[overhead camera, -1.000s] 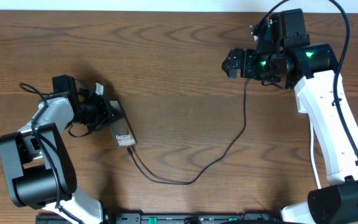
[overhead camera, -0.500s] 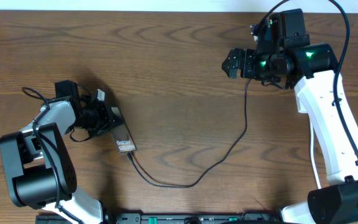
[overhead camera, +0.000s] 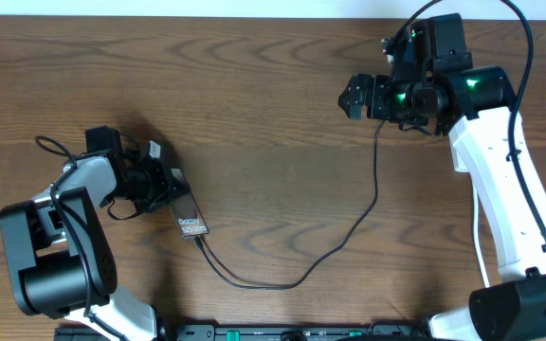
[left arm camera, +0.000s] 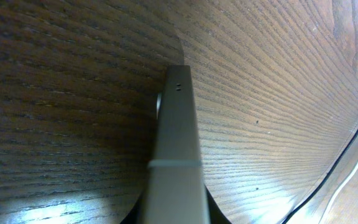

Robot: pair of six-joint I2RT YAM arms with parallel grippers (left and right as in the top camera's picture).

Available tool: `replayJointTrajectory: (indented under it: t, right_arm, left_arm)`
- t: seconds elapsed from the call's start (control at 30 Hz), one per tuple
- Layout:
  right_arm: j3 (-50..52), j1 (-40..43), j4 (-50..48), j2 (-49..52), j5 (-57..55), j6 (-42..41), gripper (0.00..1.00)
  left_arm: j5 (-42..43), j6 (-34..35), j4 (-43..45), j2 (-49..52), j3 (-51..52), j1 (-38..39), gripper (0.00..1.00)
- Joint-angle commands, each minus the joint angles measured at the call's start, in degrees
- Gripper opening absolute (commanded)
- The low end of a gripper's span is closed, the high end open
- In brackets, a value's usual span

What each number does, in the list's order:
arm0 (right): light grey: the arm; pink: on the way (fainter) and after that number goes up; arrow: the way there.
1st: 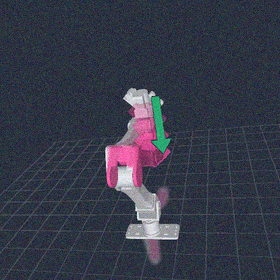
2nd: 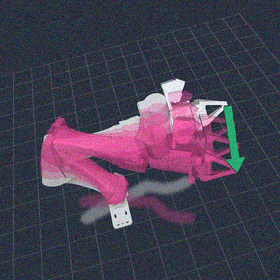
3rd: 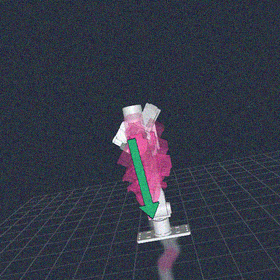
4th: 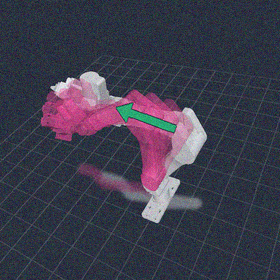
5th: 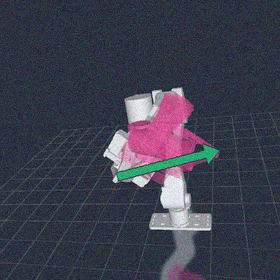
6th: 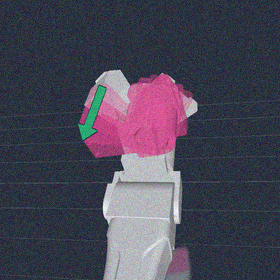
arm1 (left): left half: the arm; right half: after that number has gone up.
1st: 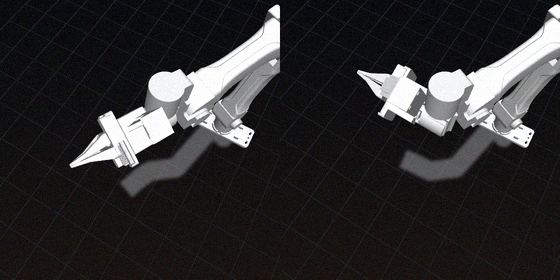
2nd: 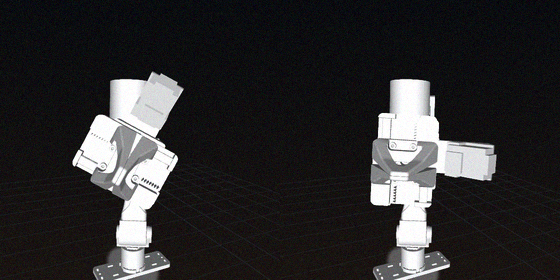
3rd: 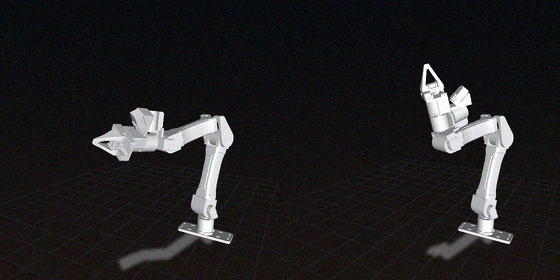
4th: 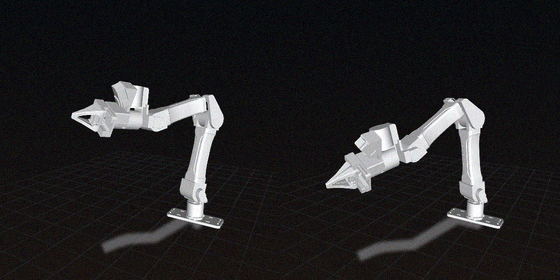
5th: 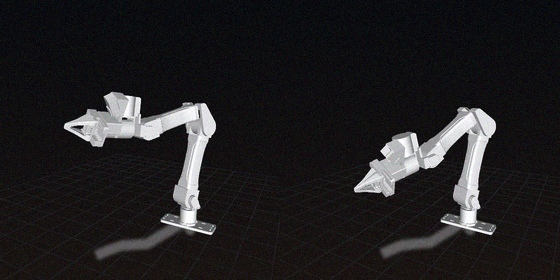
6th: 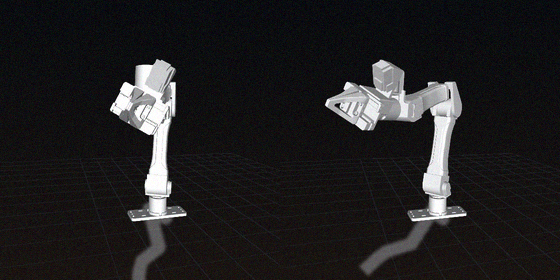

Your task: Plug charger to phone and switch on socket

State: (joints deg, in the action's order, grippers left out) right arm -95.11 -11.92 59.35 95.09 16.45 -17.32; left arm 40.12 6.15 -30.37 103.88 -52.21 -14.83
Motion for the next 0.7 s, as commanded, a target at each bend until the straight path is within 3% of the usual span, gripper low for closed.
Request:
replayJointTrajectory:
  t: [0.0,0.33,0.37,0.47,0.67]
  right_arm:
    - [-0.6,-0.2,0.2,-1.2,-0.5,0.7,0.99]
    - [-0.6,-0.2,0.2,-1.2,-0.5,0.7,0.99]
    - [-0.6,-0.2,0.2,-1.2,-0.5,0.7,0.99]
    - [-0.6,-0.2,0.2,-1.2,-0.5,0.7,0.99]
    - [-0.6,-0.2,0.2,-1.2,-0.7,0.7,0.99]
  left_arm:
    - [-1.2,-0.3,-0.2,0.6,0.7,-0.1,0.08]
    - [-1.2,0.0,-0.2,0.6,0.7,-0.1,0.15]
    - [-1.2,0.0,-0.2,0.6,0.7,-0.1,0.17]
    - [-1.2,0.0,-0.6,0.6,0.7,-0.1,0.35]
    - [-1.2,0.1,-1.0,0.6,0.7,-0.1,0.4]
